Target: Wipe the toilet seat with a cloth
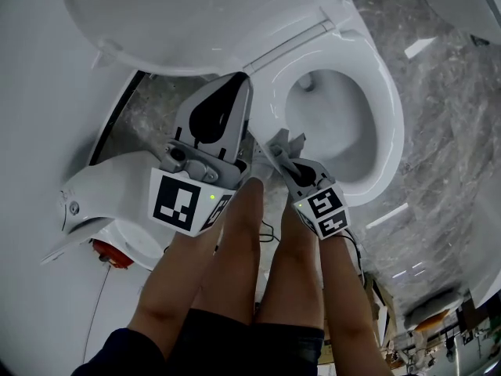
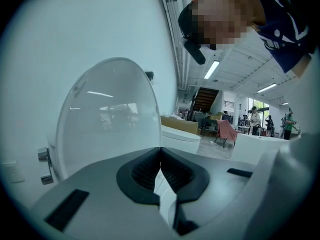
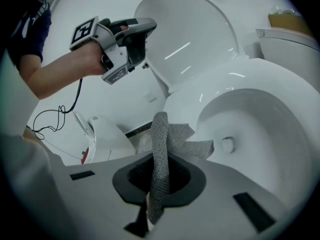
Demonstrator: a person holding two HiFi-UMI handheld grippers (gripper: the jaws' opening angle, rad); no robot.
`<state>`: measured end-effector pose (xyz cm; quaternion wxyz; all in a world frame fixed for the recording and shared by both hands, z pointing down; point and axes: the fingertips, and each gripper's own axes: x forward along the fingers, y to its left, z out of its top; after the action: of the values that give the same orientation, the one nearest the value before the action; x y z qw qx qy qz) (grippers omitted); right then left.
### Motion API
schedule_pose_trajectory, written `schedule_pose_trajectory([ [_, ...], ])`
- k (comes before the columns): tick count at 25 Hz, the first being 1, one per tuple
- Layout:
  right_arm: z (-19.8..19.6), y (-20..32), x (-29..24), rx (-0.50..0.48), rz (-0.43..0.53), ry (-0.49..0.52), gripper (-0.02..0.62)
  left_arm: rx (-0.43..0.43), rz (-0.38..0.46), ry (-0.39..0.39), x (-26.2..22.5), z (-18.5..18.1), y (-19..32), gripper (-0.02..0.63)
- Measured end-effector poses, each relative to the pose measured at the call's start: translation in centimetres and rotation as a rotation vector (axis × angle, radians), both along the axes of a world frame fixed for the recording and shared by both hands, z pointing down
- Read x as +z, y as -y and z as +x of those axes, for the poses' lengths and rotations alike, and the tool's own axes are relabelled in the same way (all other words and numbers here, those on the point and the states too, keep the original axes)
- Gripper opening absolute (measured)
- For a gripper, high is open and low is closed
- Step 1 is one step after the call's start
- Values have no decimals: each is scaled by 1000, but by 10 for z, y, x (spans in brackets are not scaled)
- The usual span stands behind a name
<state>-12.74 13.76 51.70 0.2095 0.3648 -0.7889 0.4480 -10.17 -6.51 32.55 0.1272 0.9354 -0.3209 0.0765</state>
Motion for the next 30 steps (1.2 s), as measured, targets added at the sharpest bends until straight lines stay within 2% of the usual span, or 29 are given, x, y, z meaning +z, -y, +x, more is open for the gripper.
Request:
schedule_pose_trajectory([
  [8,19,-34,5,51,-72,-70,29,14,7,-4,-5,6,-1,20],
  [15,-15,19,0,-5,12,-90,29,20,11,2,-7,4,-4,20],
  [20,-29,45,-4,21,45,-108,29,22,12,7,-6,4,-5,20],
  [24,-20,20,-3,40,6,-105,29,35,7,2,-6,9,-8,20],
  [30,5,-43,2,-19,-37,-163,29,78,-10,-4,-6,25,-17,20],
])
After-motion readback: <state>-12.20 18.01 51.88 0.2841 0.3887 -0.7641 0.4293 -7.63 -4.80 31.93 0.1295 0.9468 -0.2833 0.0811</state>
